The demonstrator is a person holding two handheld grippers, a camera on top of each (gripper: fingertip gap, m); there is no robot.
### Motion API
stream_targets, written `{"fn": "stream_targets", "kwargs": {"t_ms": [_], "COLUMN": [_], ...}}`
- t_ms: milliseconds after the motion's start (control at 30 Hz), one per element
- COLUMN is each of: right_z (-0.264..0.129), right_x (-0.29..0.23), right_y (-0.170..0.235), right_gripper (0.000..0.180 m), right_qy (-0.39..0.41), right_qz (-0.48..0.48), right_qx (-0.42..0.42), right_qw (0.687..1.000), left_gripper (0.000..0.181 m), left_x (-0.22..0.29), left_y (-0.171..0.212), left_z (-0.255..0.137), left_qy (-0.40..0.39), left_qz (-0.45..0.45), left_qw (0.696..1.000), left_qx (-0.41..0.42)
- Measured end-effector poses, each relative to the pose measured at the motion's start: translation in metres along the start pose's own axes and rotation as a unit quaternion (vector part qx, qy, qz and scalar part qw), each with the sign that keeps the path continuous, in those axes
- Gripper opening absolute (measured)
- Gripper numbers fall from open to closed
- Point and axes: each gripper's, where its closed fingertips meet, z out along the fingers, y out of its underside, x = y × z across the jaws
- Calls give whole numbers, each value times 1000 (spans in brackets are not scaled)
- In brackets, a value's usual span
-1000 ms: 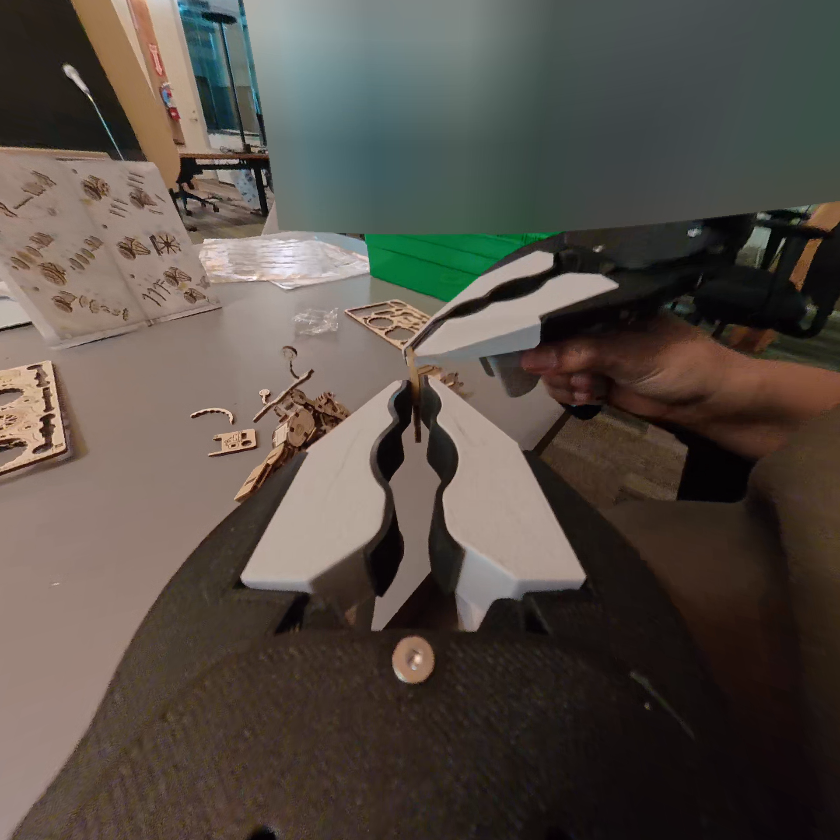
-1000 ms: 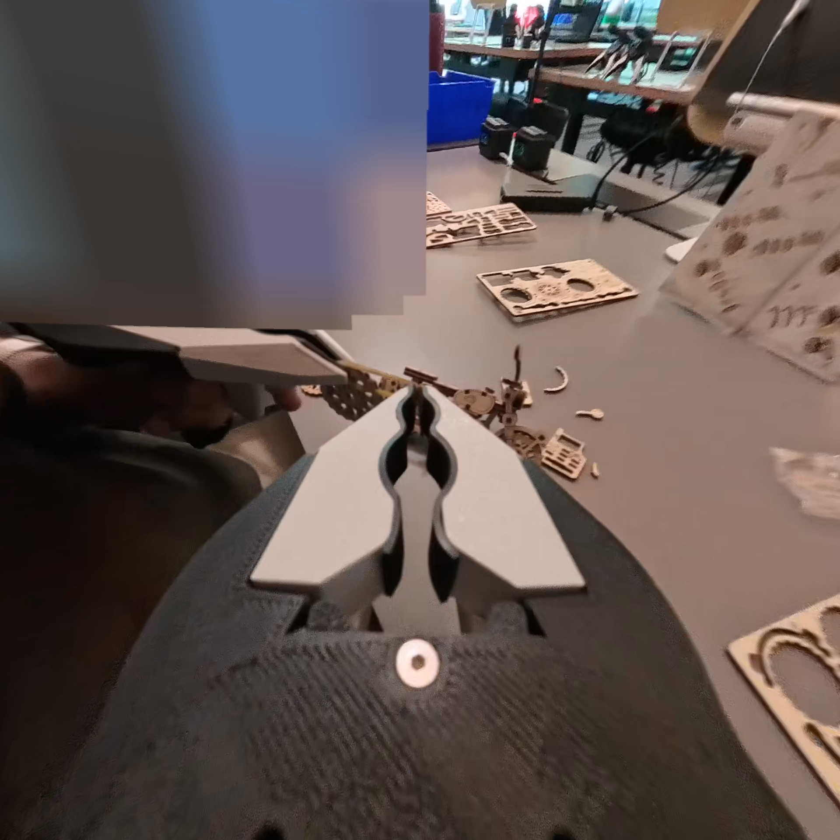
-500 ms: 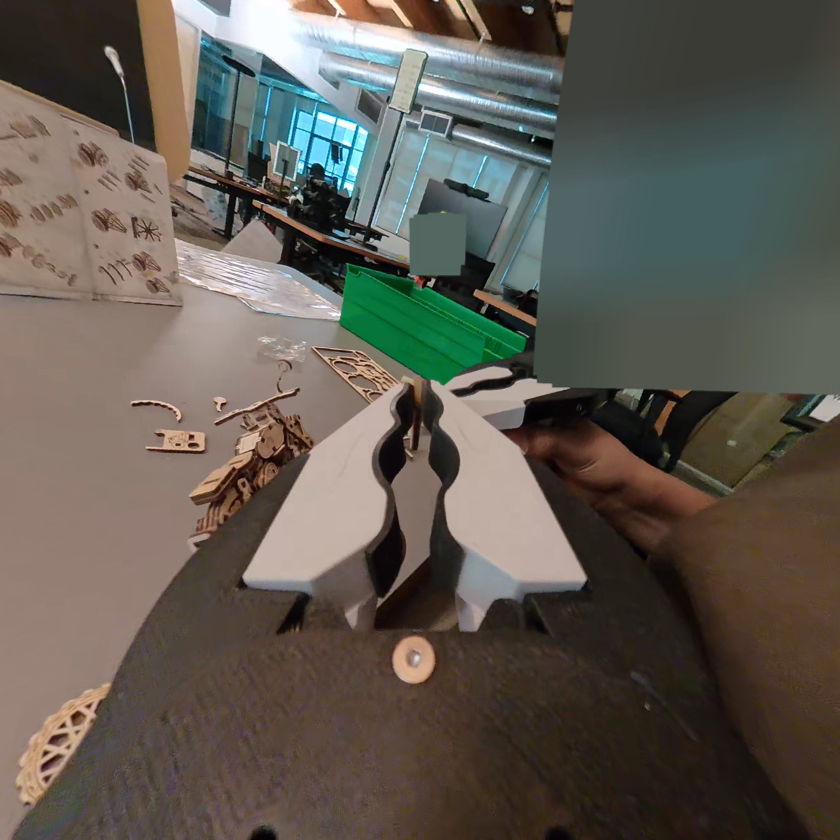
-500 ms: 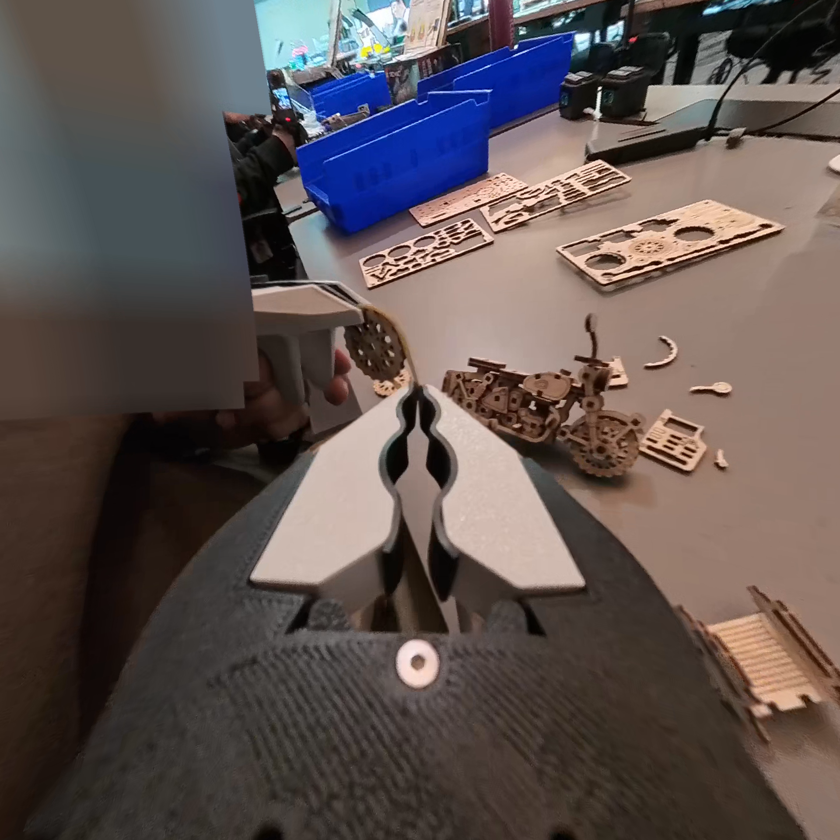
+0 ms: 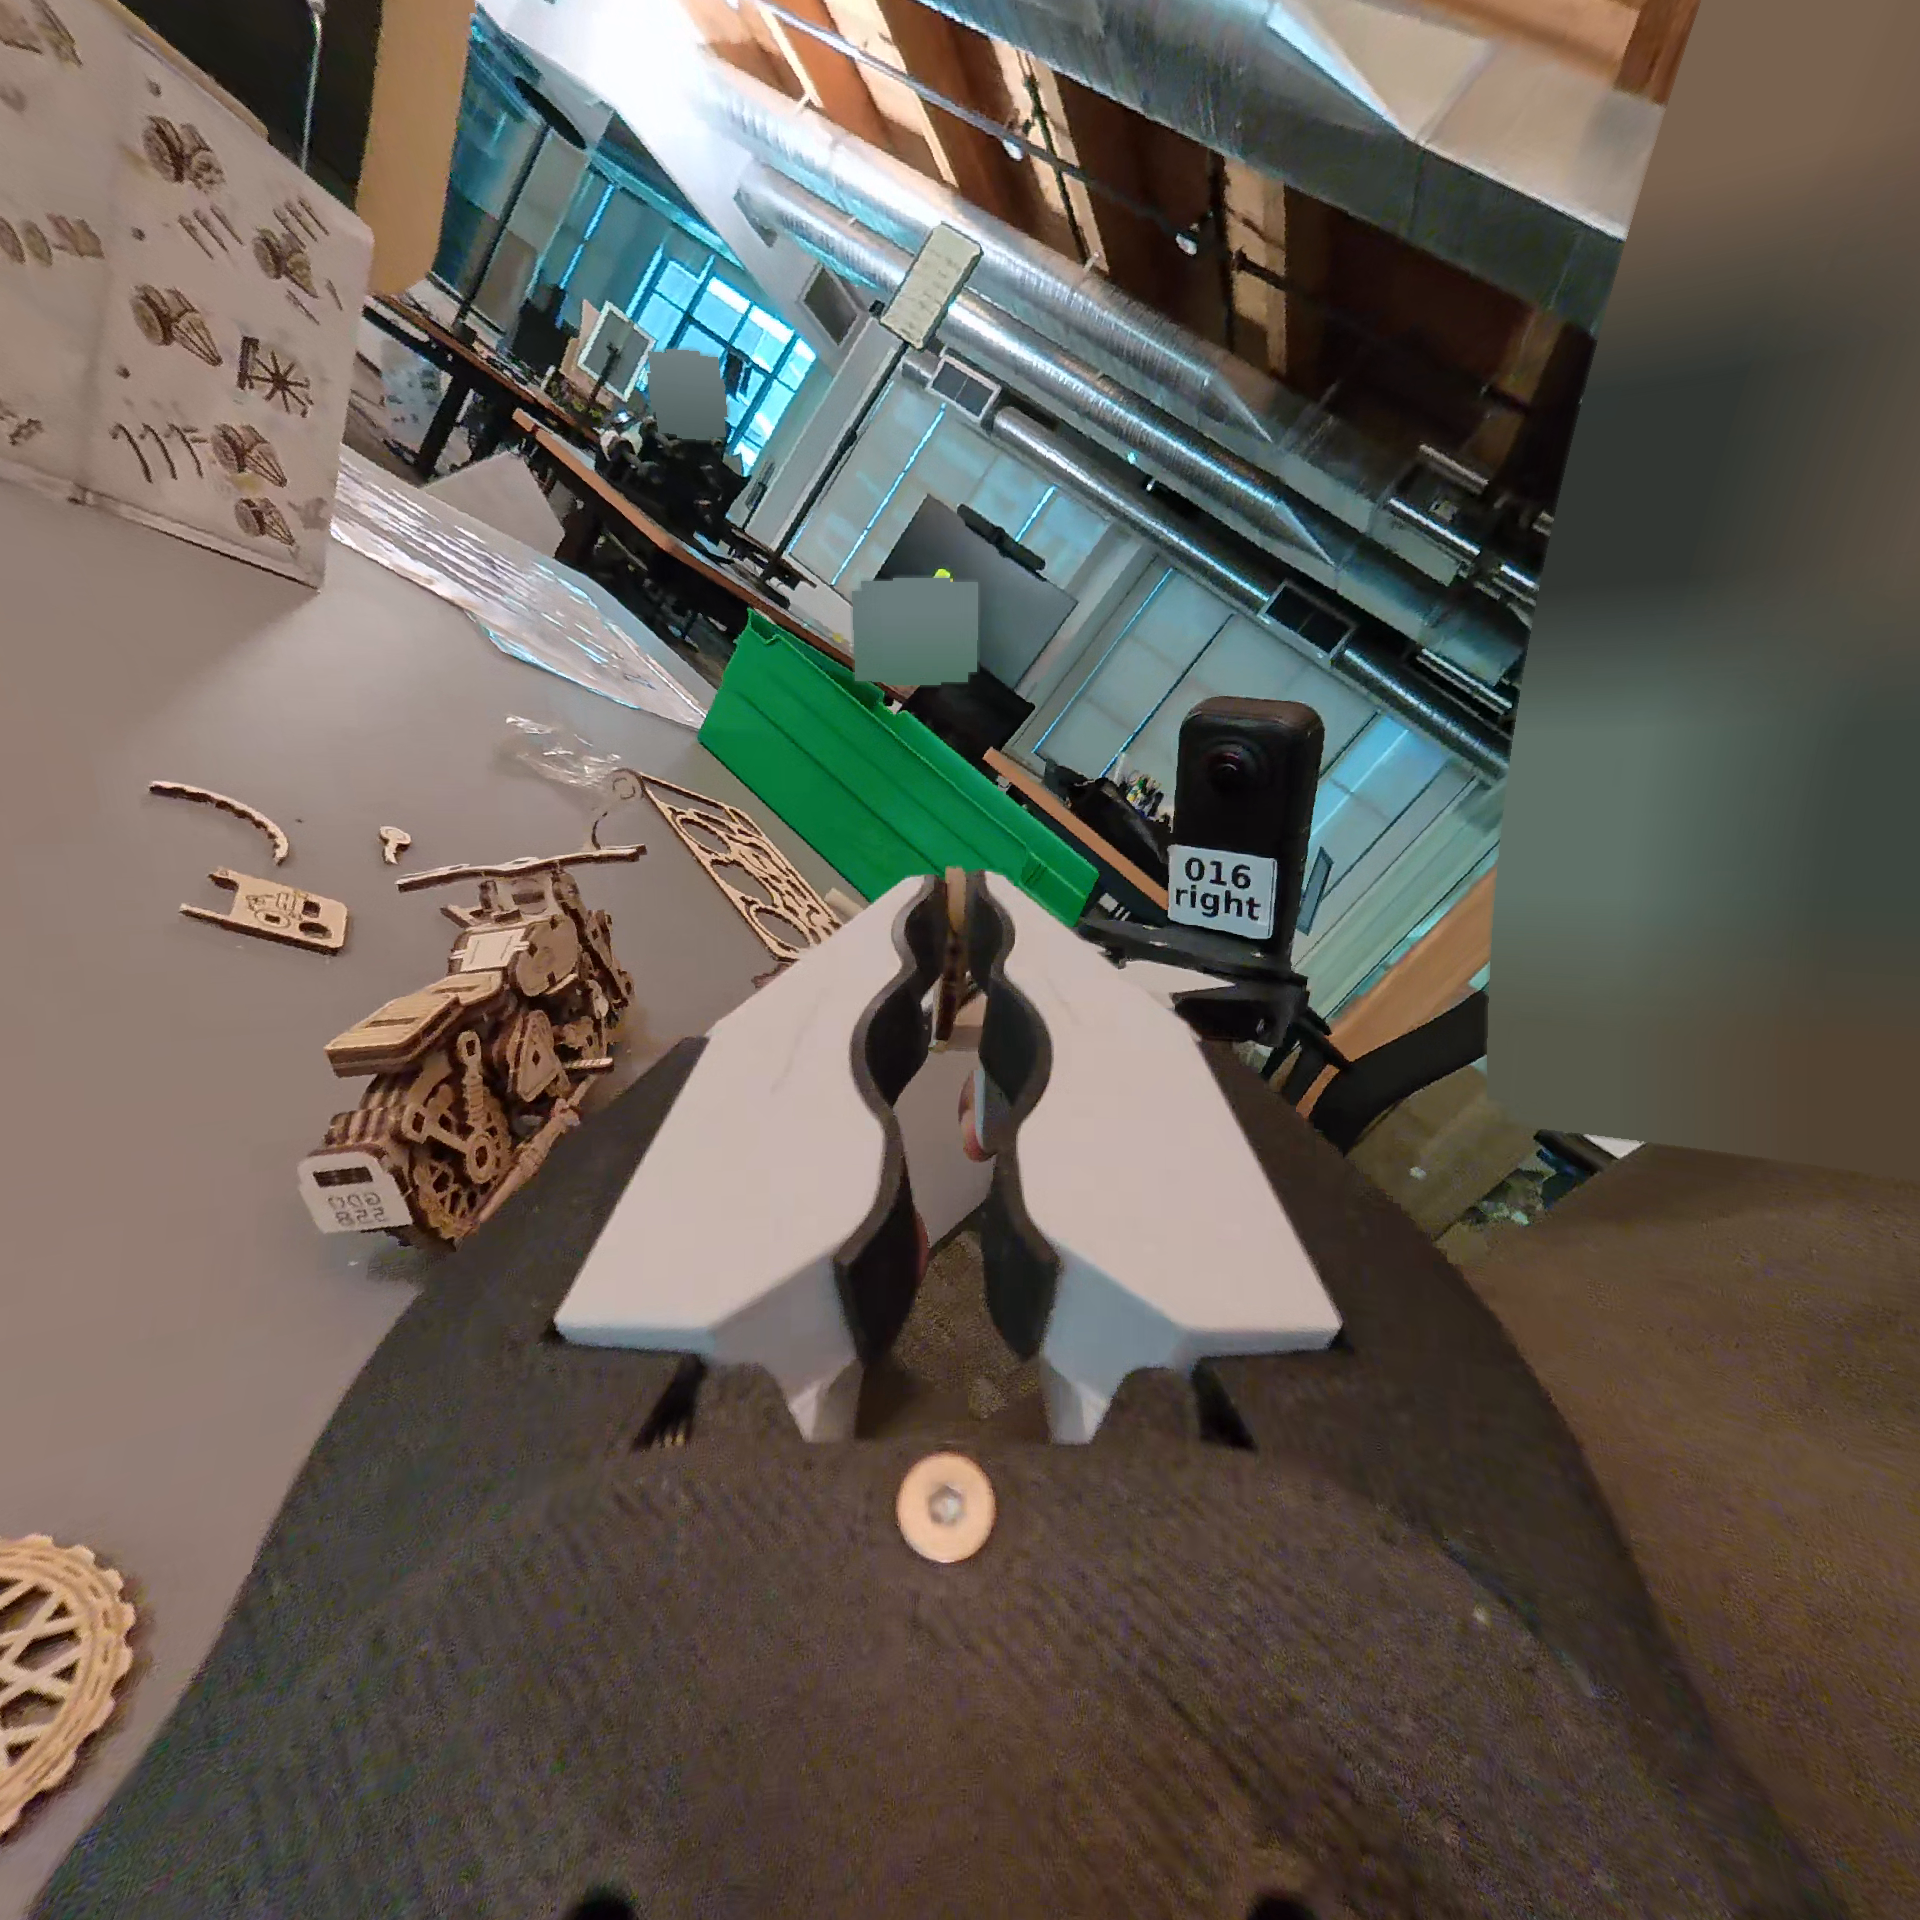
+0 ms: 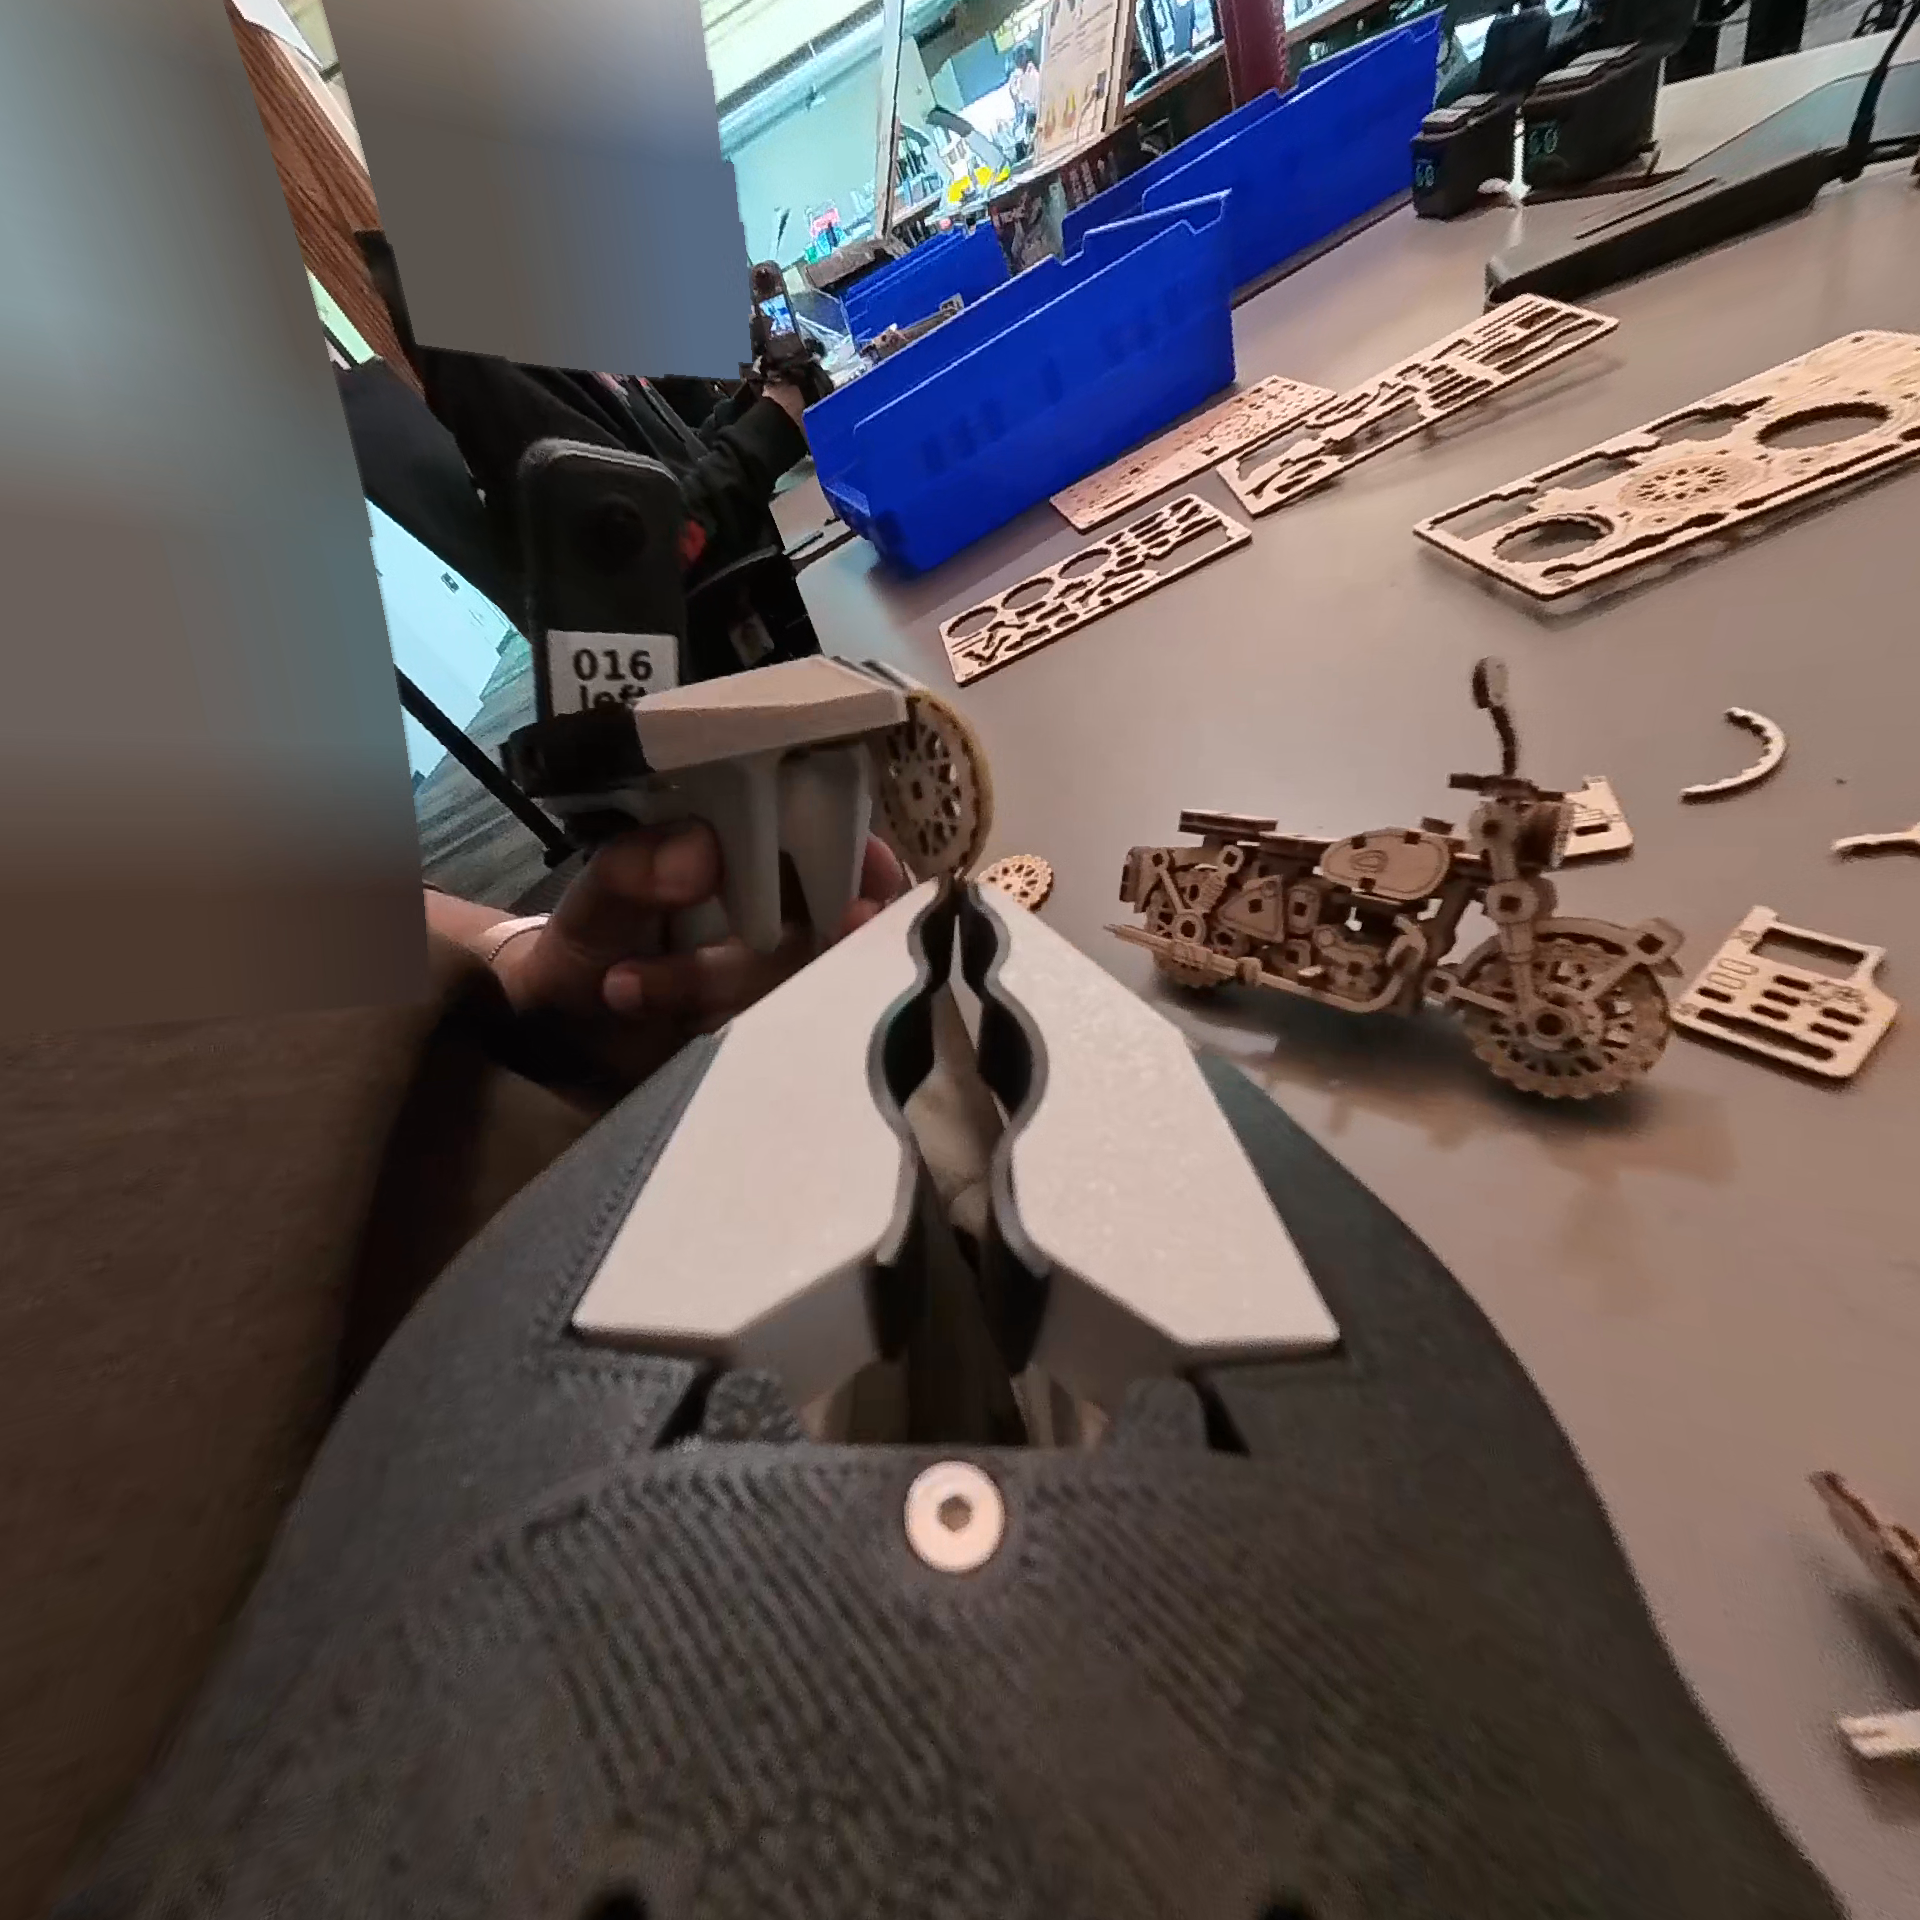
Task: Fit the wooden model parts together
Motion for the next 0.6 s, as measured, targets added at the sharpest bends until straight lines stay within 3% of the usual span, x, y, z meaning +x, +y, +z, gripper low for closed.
{"fn": "stream_targets", "kwargs": {"t_ms": [600], "right_z": [-6], "right_x": [-13], "right_y": [-17], "right_gripper": [1], "right_qy": [-97], "right_qz": [90], "right_qx": [89], "right_qw": [987], "left_gripper": [3], "left_x": [8], "left_y": [-10], "left_z": [-2], "left_qy": [59], "left_qz": [-101], "left_qw": [992], "left_qx": [39]}}
